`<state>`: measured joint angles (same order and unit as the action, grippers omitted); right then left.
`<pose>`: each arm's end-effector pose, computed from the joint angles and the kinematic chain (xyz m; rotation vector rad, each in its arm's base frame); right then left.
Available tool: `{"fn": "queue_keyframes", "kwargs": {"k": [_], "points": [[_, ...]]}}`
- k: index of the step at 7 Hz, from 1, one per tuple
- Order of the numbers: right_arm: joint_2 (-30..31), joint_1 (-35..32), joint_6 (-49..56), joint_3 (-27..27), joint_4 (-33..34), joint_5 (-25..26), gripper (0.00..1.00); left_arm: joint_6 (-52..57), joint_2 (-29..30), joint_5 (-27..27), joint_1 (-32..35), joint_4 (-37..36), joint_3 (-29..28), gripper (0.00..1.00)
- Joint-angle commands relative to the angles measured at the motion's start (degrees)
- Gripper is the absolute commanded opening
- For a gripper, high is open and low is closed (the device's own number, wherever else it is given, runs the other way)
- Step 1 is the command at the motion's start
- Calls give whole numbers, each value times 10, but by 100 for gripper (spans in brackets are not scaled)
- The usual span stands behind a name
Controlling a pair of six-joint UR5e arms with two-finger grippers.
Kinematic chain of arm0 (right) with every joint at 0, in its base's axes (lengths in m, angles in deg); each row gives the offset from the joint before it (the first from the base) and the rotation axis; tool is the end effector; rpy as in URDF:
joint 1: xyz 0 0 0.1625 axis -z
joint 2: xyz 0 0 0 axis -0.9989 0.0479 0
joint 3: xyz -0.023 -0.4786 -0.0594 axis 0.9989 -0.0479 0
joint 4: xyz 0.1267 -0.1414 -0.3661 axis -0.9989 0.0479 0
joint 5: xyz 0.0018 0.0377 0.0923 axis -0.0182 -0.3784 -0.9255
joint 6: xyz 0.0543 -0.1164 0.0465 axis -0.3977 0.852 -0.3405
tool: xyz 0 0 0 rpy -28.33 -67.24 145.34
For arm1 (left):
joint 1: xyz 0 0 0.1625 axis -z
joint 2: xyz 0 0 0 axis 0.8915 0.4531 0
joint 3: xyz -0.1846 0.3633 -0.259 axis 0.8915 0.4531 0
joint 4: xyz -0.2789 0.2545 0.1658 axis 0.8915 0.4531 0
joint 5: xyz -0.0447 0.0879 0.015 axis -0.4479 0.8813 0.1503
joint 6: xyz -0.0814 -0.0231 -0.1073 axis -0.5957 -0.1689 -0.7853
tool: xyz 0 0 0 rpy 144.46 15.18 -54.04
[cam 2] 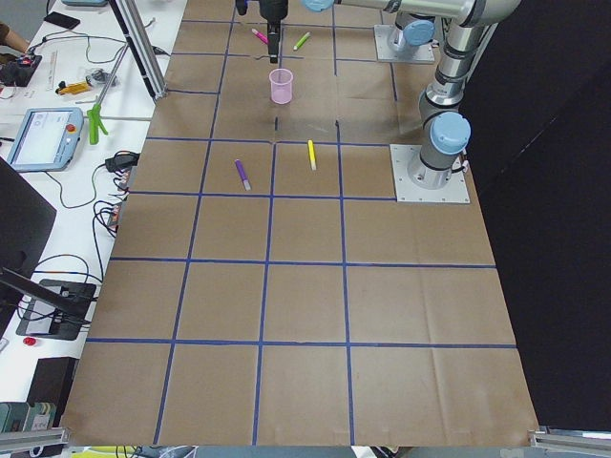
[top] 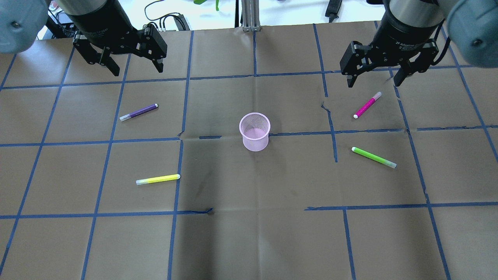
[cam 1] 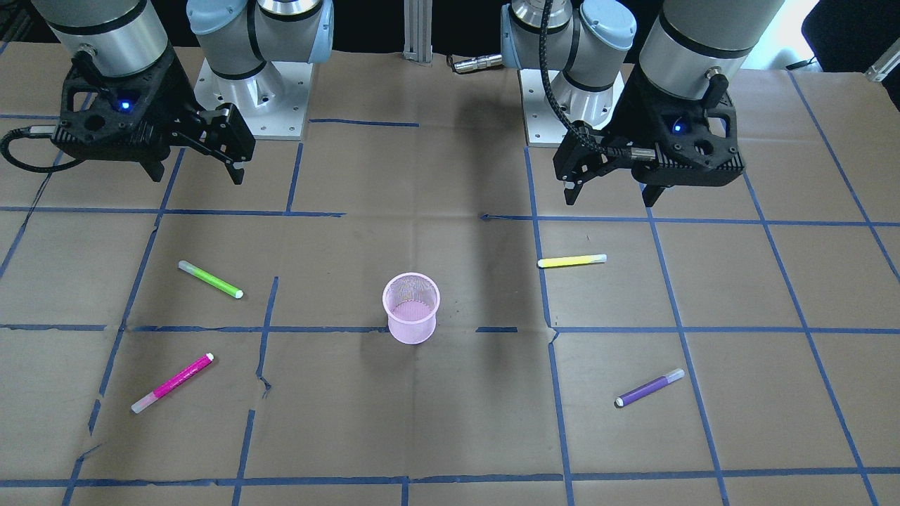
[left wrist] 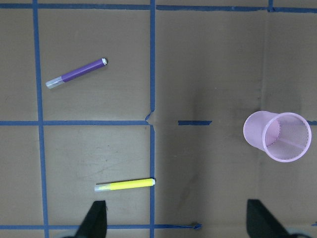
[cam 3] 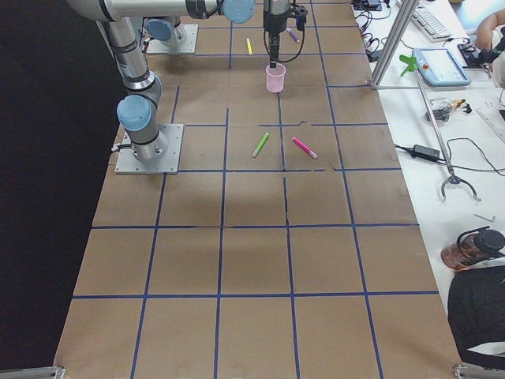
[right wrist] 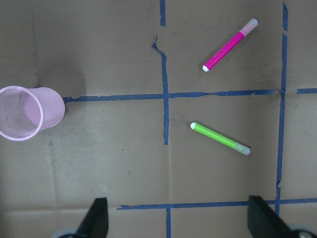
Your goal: Insert purple and pink pens into pink cup
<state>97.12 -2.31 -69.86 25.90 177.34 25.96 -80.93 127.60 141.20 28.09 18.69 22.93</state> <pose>0.1296 -0.4923 0.5202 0.0472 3.1407 -0.0226 -0.1473 -0.5344 0.5400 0.0199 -3.1158 0.0571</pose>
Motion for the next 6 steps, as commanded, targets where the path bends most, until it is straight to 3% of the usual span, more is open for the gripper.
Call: {"fn": "queue_keyframes", "kwargs": {"k": [1,5,6], "points": [[0,-1,-3,-1,-1,0,100,3,0,2,-1,0,0,98],[-1,1,8,1,-4,-1,100,21,5,3,-11,3,6,98],[-1,2,8,1,-1,0,100,87,18,4,-33,4,13,98]]}}
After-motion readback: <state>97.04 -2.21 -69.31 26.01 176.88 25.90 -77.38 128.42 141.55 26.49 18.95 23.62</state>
